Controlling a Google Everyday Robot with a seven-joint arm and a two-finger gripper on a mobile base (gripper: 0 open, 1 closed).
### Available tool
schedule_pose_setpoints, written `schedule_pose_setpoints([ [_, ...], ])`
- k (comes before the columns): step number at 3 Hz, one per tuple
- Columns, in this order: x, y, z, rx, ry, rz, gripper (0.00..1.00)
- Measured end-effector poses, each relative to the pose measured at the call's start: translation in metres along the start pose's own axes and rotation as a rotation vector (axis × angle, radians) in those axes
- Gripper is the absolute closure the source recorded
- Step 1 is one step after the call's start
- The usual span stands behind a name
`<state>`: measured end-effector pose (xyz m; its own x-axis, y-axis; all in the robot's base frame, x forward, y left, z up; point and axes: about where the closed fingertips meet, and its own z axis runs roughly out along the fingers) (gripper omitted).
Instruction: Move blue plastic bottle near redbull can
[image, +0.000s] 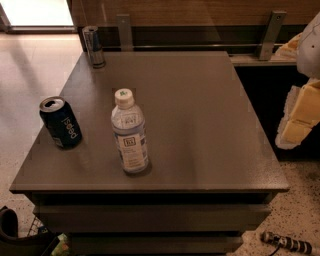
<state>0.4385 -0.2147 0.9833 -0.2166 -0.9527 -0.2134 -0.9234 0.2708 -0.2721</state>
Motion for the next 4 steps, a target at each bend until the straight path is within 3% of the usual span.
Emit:
schedule_pose_setpoints([
  [1,0.000,0.000,0.000,0.000,0.000,0.000,0.00],
  [2,-0.020,-0.003,0.013,-0.027,-0.100,-0.015,0.00],
  [4,-0.098,-0.001,0.057,-0.137,-0.538,0.012,0.00],
])
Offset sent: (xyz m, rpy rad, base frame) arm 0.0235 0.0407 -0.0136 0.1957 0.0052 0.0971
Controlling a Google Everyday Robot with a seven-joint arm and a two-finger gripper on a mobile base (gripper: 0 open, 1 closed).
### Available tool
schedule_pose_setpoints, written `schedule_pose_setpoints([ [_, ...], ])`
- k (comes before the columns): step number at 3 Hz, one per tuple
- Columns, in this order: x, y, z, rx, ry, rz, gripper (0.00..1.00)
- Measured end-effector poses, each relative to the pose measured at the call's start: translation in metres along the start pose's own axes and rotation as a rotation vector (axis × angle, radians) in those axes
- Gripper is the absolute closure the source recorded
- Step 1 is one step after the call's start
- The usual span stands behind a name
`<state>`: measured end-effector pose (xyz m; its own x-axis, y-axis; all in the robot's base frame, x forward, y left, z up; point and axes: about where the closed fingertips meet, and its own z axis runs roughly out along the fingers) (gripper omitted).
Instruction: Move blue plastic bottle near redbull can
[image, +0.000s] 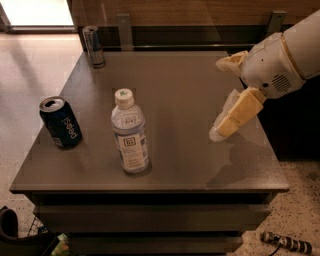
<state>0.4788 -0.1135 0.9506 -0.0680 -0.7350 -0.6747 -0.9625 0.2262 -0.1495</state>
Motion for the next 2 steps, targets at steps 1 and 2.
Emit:
schedule_pose_setpoints([
  [1,-0.040,0.018,0.047,-0.081,-0.232,0.000,0.00],
  [2,-0.051,0.036,0.070,-0.124,-0.366,-0.004,0.00],
])
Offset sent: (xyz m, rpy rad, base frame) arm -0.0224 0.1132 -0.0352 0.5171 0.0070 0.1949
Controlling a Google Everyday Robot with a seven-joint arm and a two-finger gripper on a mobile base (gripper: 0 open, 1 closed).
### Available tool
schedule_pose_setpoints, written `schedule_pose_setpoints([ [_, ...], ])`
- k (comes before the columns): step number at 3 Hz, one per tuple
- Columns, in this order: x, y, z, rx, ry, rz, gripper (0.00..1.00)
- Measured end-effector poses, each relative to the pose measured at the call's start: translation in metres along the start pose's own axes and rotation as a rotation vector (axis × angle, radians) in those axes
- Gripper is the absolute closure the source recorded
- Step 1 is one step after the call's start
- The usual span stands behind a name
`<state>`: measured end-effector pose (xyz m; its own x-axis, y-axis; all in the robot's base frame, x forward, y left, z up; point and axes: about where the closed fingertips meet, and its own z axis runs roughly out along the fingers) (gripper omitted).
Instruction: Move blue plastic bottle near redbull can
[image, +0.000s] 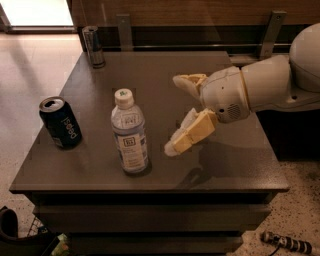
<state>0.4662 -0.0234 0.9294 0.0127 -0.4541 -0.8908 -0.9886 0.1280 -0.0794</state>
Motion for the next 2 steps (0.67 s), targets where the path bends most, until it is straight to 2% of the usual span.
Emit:
schedule_pose_setpoints([
  [1,0.0041,0.0112,0.0111,-0.005,-0.111,-0.013,0.00],
  [2,0.0008,0.0135,0.0115,-0.006,-0.121,-0.037,0.00],
])
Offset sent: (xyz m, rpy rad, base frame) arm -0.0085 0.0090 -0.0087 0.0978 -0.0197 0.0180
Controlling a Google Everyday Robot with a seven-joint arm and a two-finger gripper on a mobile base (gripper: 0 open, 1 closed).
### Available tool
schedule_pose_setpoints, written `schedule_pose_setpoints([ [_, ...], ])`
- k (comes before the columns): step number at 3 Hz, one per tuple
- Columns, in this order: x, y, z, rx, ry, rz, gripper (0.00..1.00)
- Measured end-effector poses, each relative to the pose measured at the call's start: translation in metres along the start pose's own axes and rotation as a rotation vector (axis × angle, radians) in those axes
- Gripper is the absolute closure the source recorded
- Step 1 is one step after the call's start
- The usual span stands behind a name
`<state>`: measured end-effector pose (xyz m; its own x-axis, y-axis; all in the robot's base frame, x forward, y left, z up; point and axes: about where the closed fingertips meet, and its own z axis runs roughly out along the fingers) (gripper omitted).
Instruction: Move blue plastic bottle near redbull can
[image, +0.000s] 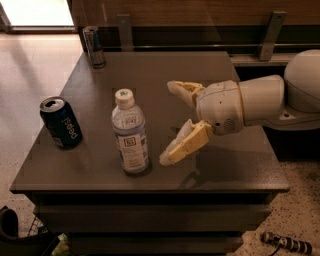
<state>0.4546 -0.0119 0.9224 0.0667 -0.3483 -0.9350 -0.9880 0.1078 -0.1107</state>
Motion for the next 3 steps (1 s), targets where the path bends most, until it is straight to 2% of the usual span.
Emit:
schedule_pose_setpoints([
  [2,-0.001,0.000,0.025,-0.026,-0.083,0.004,0.00],
  [3,0.000,0.005,0.044,-0.038,-0.166,0.017,0.00],
])
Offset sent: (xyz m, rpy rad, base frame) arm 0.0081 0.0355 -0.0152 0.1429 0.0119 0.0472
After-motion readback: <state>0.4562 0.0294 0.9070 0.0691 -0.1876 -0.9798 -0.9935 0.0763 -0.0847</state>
